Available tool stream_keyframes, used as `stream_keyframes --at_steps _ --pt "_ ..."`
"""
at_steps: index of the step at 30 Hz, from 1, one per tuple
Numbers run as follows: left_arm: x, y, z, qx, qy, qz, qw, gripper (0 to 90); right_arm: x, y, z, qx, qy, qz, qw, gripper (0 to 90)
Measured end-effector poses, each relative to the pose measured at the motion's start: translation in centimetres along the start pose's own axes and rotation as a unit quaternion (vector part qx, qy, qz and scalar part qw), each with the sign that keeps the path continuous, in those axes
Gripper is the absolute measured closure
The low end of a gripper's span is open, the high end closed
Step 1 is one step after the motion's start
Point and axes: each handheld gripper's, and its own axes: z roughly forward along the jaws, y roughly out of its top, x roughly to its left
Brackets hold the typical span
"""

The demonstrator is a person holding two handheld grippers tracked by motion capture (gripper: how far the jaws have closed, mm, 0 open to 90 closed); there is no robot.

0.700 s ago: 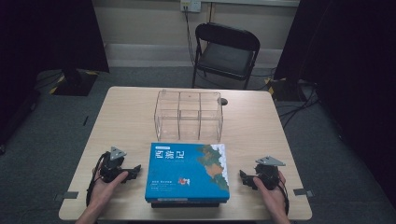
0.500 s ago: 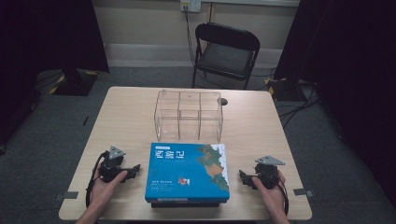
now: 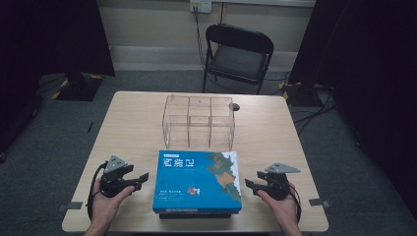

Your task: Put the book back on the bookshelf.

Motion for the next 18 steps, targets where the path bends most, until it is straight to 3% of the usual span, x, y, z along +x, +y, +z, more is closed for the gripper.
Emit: stream_keyframes --at_steps 4,5,6,7,12,14,16,18 --pt "-0.3 0.5 -0.6 -0.027 -0.024 -0.013 0.9992 40.2 0.2 1.6 -0.9 -0.038 0.014 -0.001 0.9992 49.3" --pt "-0.7 0.9 -1.0 -0.04 -0.039 -0.02 0.9982 42.2 0.5 2.5 -1.3 -0.055 0.035 0.002 0.9979 50.1" --pt "-0.7 0.9 -1.0 -0.04 -0.039 -0.02 0.9982 43.8 0.5 3.0 -1.3 -0.06 0.046 0.001 0.9971 51.7" --pt "-1.3 1.3 -1.4 -0.057 -0.05 -0.011 0.997 45.1 0.7 3.6 -1.4 -0.068 0.054 -0.002 0.9962 53.0" --pt "-2.5 2.6 -2.6 -0.081 -0.068 0.01 0.9943 48.9 1.4 5.8 -1.1 -0.087 0.08 -0.012 0.9929 54.5" --pt "-3.1 3.1 -2.6 -0.082 -0.076 0.018 0.9936 48.9 2.1 6.7 -0.7 -0.09 0.088 -0.027 0.9916 54.5" --pt "-3.5 3.6 -2.1 -0.074 -0.082 0.024 0.9936 49.7 3.4 7.9 0.4 -0.082 0.094 -0.062 0.9902 53.8" --pt "-4.0 3.6 -1.2 -0.057 -0.088 0.021 0.9942 49.8 3.6 8.2 0.9 -0.079 0.104 -0.067 0.9892 53.3"
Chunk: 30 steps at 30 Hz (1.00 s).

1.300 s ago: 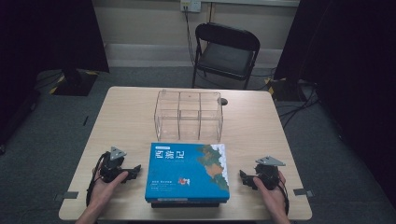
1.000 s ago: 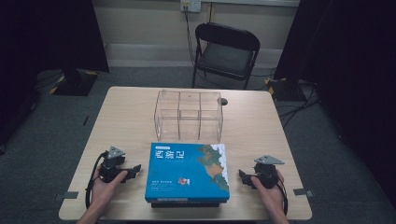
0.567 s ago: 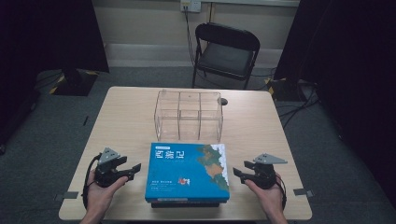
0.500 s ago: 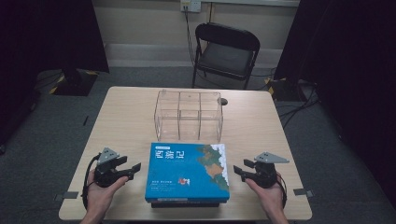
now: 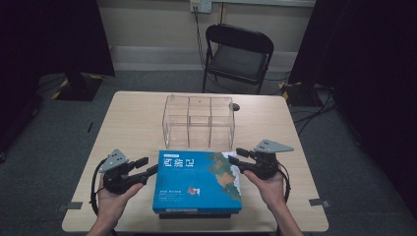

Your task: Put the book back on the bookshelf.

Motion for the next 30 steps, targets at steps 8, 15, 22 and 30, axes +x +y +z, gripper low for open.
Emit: stream_keyframes --at_steps 8,15,22,30 --pt "0.4 -0.4 1.8 0.04 -0.023 -0.026 0.9986 56.9 0.0 0.2 4.1 0.032 0.034 0.005 0.9989 50.8" --pt "0.5 -0.2 2.0 0.049 -0.026 -0.014 0.9984 56.7 0.0 0.2 5.0 0.042 0.027 -0.001 0.9987 49.1" --pt "1.0 0.5 2.7 0.06 -0.038 -0.01 0.9974 58.0 0.1 0.0 4.5 0.051 0.022 0.004 0.9985 49.8" --pt "1.2 1.2 4.0 0.056 -0.042 -0.006 0.9975 59.7 0.4 -0.6 3.2 0.055 0.011 0.006 0.9984 50.6"
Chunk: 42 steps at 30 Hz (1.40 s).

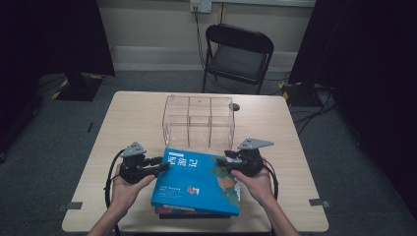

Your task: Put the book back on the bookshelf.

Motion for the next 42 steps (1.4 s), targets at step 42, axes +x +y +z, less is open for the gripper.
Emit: stream_keyframes --at_steps 42 --pt "-1.5 -4.5 -5.1 -0.014 -0.052 0.021 0.9983 57.7 1.6 0.7 -0.1 0.044 0.036 0.006 0.9984 51.4"
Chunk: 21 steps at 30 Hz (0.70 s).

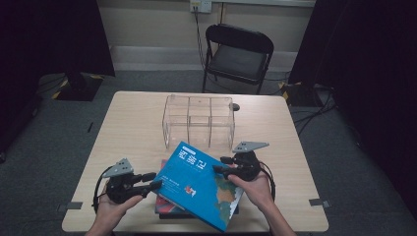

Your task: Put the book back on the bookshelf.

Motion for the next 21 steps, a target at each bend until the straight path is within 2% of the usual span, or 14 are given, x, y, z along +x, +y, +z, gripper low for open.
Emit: stream_keyframes --at_steps 1,2,5,7,8,12,13,15,17,19,21 --pt "-0.2 -0.3 -0.3 -0.001 -0.001 0.002 1.0 57.1 -0.1 0.0 0.0 0.001 0.002 0.005 1.0 51.4" --pt "-0.5 -0.8 -0.6 0.018 0.012 0.014 0.9997 57.1 -0.2 -0.2 0.0 -0.004 0.003 0.014 0.9999 51.3" --pt "-0.5 -1.5 -0.6 0.017 0.014 0.009 0.9997 57.1 -0.4 -0.5 0.0 -0.01 0.01 0.023 0.9996 51.4" --pt "-0.1 -1.6 -0.5 0.017 0.003 0.003 0.9998 57.8 -0.4 -0.5 0.0 -0.009 0.01 0.02 0.9997 51.8" --pt "-0.1 -1.4 -0.6 0.011 0.003 0.006 0.9999 57.6 -0.3 -0.4 -0.1 -0.009 0.016 0.014 0.9997 56.0" --pt "0.1 -1.1 -0.5 0.011 -0.003 0.006 0.9999 57.1 0.2 -0.5 -0.2 -0.008 0.004 -0.006 0.9999 55.8" --pt "0.1 -1.4 -0.4 0.005 -0.001 0.0 1.0 57.2 0.1 -0.5 -0.3 -0.007 0.006 -0.005 0.9999 55.8" --pt "0.0 -1.4 -0.4 0.007 0.004 0.001 1.0 57.3 0.1 -0.5 -0.3 -0.006 0.006 -0.002 1.0 55.8" --pt "-0.1 -1.3 -0.3 0.011 0.015 0.011 0.9998 58.5 0.3 -0.8 -0.6 -0.006 0.001 -0.004 1.0 55.8" --pt "0.3 -1.2 0.0 0.009 0.015 -0.005 0.9998 58.7 0.5 -1.0 -0.8 -0.005 -0.004 -0.004 1.0 55.7" --pt "0.4 -1.0 0.2 0.01 0.021 0.0 0.9997 59.0 0.7 -1.3 -1.2 -0.006 -0.008 -0.005 0.9999 55.5"
